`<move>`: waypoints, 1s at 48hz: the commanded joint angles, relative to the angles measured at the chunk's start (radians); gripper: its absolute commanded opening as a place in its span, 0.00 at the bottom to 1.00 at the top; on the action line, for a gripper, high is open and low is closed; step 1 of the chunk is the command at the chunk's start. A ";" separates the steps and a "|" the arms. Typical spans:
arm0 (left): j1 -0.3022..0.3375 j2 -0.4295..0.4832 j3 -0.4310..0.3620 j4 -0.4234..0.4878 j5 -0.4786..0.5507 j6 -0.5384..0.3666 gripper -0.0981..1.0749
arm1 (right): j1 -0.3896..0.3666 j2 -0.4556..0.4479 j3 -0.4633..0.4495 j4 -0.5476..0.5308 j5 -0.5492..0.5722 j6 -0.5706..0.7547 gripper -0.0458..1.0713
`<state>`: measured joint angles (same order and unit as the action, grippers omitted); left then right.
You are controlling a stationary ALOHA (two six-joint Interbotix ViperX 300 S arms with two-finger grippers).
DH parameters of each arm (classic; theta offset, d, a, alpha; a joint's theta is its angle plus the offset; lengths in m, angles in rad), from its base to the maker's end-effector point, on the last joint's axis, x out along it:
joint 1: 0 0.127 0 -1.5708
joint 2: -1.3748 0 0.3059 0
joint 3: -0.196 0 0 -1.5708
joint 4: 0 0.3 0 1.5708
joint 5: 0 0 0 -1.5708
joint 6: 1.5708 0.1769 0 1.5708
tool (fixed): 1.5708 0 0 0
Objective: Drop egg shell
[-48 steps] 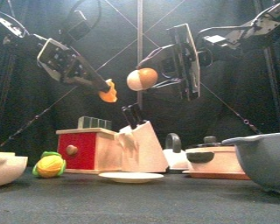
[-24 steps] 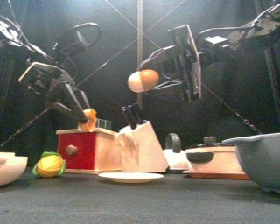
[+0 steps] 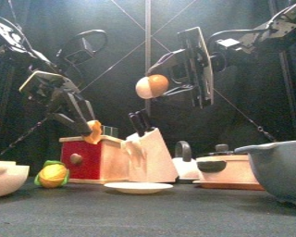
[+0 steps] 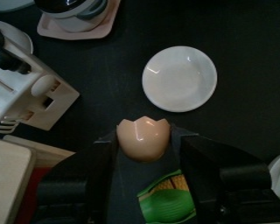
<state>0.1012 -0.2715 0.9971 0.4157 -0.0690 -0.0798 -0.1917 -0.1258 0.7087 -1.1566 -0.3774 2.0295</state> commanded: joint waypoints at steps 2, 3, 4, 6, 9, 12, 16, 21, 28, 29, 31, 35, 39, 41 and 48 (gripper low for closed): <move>0.003 0.000 -0.025 -0.011 -0.003 -0.002 0.86 | -0.003 -0.032 -0.009 0.002 -0.002 -0.003 0.58; 0.003 0.000 -0.023 -0.011 -0.002 -0.002 0.86 | -0.003 -0.032 -0.009 0.002 -0.002 -0.003 0.58; 0.002 -0.002 -0.025 -0.012 -0.003 -0.002 0.87 | -0.003 -0.032 -0.009 0.002 -0.002 -0.003 0.58; 0.003 0.000 -0.025 -0.012 -0.003 -0.002 0.88 | -0.003 -0.032 -0.009 0.002 -0.002 -0.003 0.58; 0.003 -0.002 -0.025 -0.014 -0.002 -0.003 0.88 | -0.003 -0.032 -0.008 0.002 -0.002 -0.003 0.58; 0.003 -0.002 -0.025 -0.015 -0.002 -0.003 0.89 | -0.003 -0.032 -0.008 0.002 -0.002 -0.003 0.58; 0.003 -0.008 -0.023 -0.021 -0.002 -0.003 0.89 | -0.003 -0.032 -0.009 0.002 -0.002 -0.003 0.58; 0.003 -0.017 -0.020 -0.023 0.000 -0.005 0.89 | -0.003 -0.032 -0.008 0.002 -0.002 -0.003 0.58; 0.003 -0.044 -0.020 -0.025 0.000 -0.006 0.89 | -0.003 -0.029 -0.009 0.003 -0.002 -0.003 0.58; 0.003 -0.048 -0.018 -0.023 -0.002 -0.006 0.89 | -0.003 -0.029 -0.008 0.003 -0.002 -0.003 0.58; 0.003 -0.057 -0.015 -0.025 -0.005 -0.008 0.89 | -0.003 -0.028 -0.009 0.003 -0.002 -0.003 0.58; 0.003 -0.075 -0.009 -0.025 -0.011 -0.008 0.89 | -0.003 -0.028 -0.009 0.005 0.000 -0.003 0.58; 0.003 -0.089 0.002 -0.023 -0.020 -0.009 0.89 | -0.003 -0.028 -0.009 0.005 0.000 -0.003 0.58; 0.003 -0.095 0.005 -0.025 -0.026 -0.009 0.89 | -0.003 -0.028 -0.011 0.005 -0.002 -0.003 0.58; 0.002 -0.098 0.006 -0.025 -0.044 -0.008 0.89 | -0.005 -0.028 -0.012 0.005 -0.002 -0.003 0.58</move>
<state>0.1012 -0.3620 1.0170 0.3927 -0.0951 -0.0874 -0.1917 -0.1258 0.7102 -1.1551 -0.3743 2.0279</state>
